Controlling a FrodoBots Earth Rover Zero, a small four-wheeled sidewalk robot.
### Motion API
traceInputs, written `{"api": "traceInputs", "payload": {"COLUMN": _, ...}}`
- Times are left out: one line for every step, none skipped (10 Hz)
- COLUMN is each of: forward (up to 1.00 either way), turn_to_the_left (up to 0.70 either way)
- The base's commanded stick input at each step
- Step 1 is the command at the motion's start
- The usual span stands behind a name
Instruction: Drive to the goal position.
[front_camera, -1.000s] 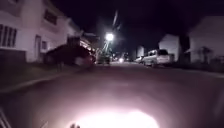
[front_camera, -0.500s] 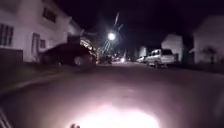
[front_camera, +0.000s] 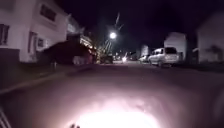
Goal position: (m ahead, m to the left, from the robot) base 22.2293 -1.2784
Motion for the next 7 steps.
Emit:
{"api": "traceInputs", "payload": {"forward": 1.00, "turn_to_the_left": -0.03}}
{"api": "traceInputs", "payload": {"forward": 1.00, "turn_to_the_left": 0.00}}
{"api": "traceInputs", "payload": {"forward": 1.00, "turn_to_the_left": 0.00}}
{"api": "traceInputs", "payload": {"forward": 1.00, "turn_to_the_left": 0.00}}
{"api": "traceInputs", "payload": {"forward": 1.00, "turn_to_the_left": 0.00}}
{"api": "traceInputs", "payload": {"forward": 1.00, "turn_to_the_left": 0.00}}
{"api": "traceInputs", "payload": {"forward": 1.00, "turn_to_the_left": 0.00}}
